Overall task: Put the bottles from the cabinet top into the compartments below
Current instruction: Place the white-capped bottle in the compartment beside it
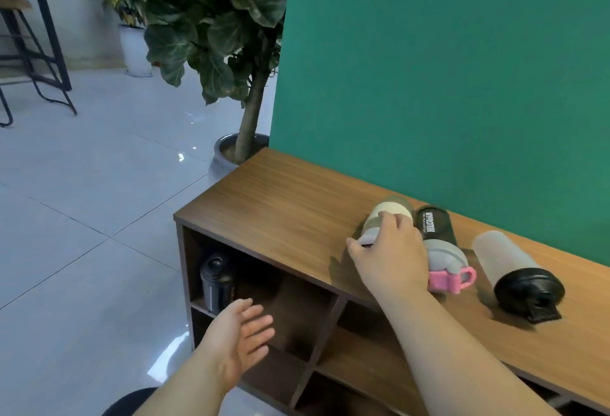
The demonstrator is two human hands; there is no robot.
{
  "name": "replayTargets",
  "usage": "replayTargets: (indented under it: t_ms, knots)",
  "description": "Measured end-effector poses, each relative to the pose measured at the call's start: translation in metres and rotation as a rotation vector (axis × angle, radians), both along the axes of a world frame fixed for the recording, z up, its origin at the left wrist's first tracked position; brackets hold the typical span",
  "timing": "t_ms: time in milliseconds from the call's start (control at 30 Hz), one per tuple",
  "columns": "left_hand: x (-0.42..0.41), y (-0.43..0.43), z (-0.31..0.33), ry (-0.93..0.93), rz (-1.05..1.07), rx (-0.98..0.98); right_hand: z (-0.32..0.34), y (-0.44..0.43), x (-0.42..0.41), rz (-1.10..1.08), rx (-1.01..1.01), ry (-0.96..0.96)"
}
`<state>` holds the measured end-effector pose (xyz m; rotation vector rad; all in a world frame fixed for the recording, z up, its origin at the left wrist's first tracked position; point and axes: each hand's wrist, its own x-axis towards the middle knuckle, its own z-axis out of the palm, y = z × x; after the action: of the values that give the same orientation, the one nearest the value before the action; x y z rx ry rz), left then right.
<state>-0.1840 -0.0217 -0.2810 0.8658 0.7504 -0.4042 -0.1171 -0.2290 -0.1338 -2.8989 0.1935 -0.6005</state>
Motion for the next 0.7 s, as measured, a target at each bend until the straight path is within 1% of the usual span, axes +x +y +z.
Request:
replayTargets:
  t_ms: [67, 167, 267, 367, 467, 567, 700]
  knots:
    - [-0.006, -0.001, 0.004, -0.011, -0.021, 0.016, -0.001, 0.004, 0.005, -0.043, -0.059, 0.052]
    - [-0.012, 0.002, 0.011, -0.024, -0.027, 0.042, -0.007, 0.007, 0.011, -0.078, -0.003, 0.097]
    - [-0.018, 0.004, 0.019, -0.063, -0.003, 0.076, -0.010, 0.006, 0.010, -0.055, 0.039, 0.099]
    - [-0.025, 0.002, 0.023, -0.066, -0.026, 0.099, -0.004, 0.009, -0.007, 0.015, 0.102, 0.102]
    - [-0.030, -0.002, 0.024, -0.058, -0.051, 0.118, 0.008, 0.018, -0.041, 0.183, 0.176, 0.100]
    - [-0.033, -0.006, 0.025, -0.113, -0.011, 0.035, 0.017, 0.031, -0.081, 0.370, 0.220, 0.109]
    - [-0.036, -0.009, 0.028, -0.189, 0.150, -0.201, 0.025, 0.042, -0.113, 0.552, 0.328, 0.170]
